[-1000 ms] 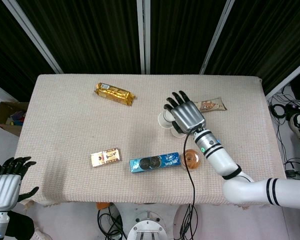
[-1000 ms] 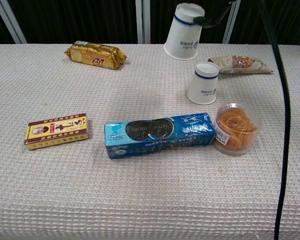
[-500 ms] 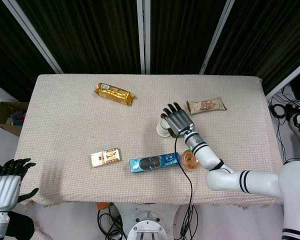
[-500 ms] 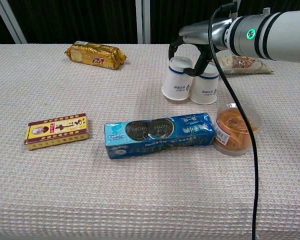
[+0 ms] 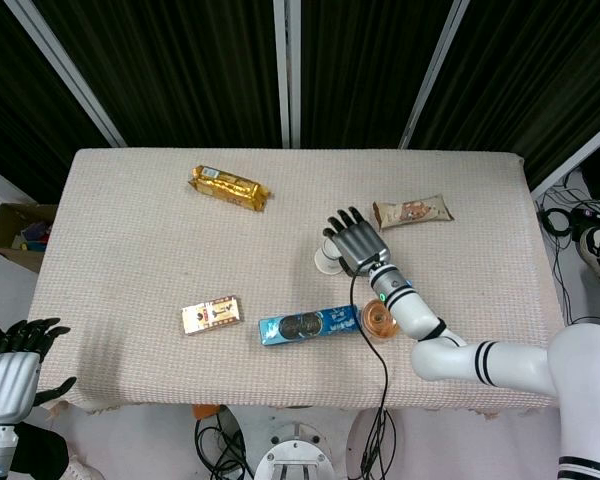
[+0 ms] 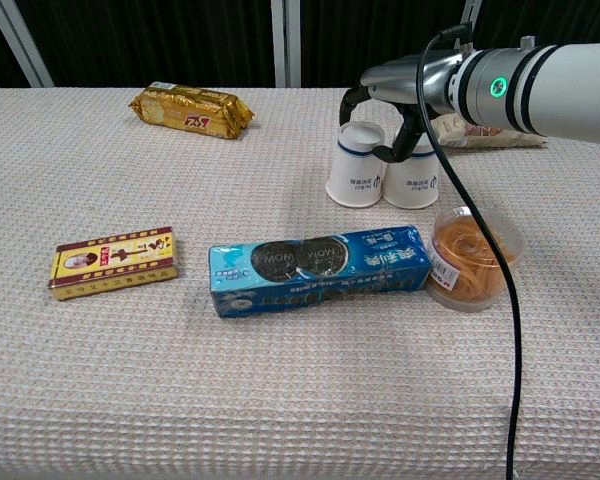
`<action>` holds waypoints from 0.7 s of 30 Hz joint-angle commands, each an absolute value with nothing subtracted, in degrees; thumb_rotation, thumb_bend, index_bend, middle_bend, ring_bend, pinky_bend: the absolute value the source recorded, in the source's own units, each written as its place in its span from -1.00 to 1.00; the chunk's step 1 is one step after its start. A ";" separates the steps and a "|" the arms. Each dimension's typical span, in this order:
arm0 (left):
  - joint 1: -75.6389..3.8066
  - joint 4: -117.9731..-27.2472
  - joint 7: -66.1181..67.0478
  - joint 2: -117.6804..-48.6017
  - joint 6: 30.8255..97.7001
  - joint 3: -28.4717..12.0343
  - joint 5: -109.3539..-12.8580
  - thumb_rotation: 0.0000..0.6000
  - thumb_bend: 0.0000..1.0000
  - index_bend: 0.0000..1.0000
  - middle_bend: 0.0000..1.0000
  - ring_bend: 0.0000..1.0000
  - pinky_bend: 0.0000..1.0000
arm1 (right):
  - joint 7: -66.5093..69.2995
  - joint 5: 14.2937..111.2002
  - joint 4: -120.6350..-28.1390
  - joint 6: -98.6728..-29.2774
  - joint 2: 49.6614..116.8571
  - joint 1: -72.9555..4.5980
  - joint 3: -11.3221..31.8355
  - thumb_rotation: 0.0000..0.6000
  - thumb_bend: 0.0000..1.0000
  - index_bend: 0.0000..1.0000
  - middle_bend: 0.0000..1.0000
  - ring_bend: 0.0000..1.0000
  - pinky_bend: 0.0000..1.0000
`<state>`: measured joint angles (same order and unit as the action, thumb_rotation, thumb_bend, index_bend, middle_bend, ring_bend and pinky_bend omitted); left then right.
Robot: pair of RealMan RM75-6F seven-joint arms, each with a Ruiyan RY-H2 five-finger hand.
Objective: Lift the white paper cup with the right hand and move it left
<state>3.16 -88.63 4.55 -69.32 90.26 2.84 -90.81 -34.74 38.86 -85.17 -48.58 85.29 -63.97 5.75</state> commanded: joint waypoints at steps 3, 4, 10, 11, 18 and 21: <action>3.05 -88.57 4.48 -69.37 90.15 2.85 -90.98 1.00 -1.00 -0.44 -0.65 -0.71 -0.73 | -34.60 39.70 -86.50 -49.45 84.32 -63.24 5.65 1.00 -0.22 -0.79 -0.81 -1.00 -1.00; 3.01 -88.62 4.47 -69.33 90.13 2.83 -91.02 1.00 -1.00 -0.44 -0.65 -0.71 -0.73 | -34.48 39.99 -87.23 -49.88 83.71 -62.92 5.67 1.00 -0.23 -0.80 -0.81 -1.00 -1.00; 2.84 -88.58 4.24 -68.92 90.32 2.54 -91.11 1.00 -1.00 -0.44 -0.65 -0.71 -0.73 | -31.87 46.34 -96.69 -56.77 75.22 -57.80 5.01 1.00 -0.22 -0.82 -0.81 -1.00 -1.00; 2.80 -88.55 4.18 -68.86 90.36 2.47 -91.11 1.00 -1.00 -0.44 -0.65 -0.71 -0.73 | -31.34 47.94 -98.89 -58.77 73.24 -56.25 4.48 1.00 -0.22 -0.83 -0.81 -1.00 -1.00; 2.08 -88.72 3.93 -68.40 90.52 1.48 -91.09 1.00 -1.00 -0.44 -0.65 -0.71 -0.73 | -24.30 64.74 -110.17 -77.60 60.09 -39.05 -4.46 1.00 -0.27 -0.96 -0.90 -1.00 -1.00; 1.71 -89.38 4.21 -68.05 90.75 0.82 -90.97 1.00 -1.00 -0.44 -0.65 -0.71 -0.73 | -19.32 71.61 -109.78 -84.65 57.80 -31.28 -8.47 1.00 -0.33 -1.00 -0.98 -1.00 -1.00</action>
<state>1.81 -89.24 4.11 -68.15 90.69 0.96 -91.02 -25.28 63.29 -107.21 -76.39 62.79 -39.88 -2.96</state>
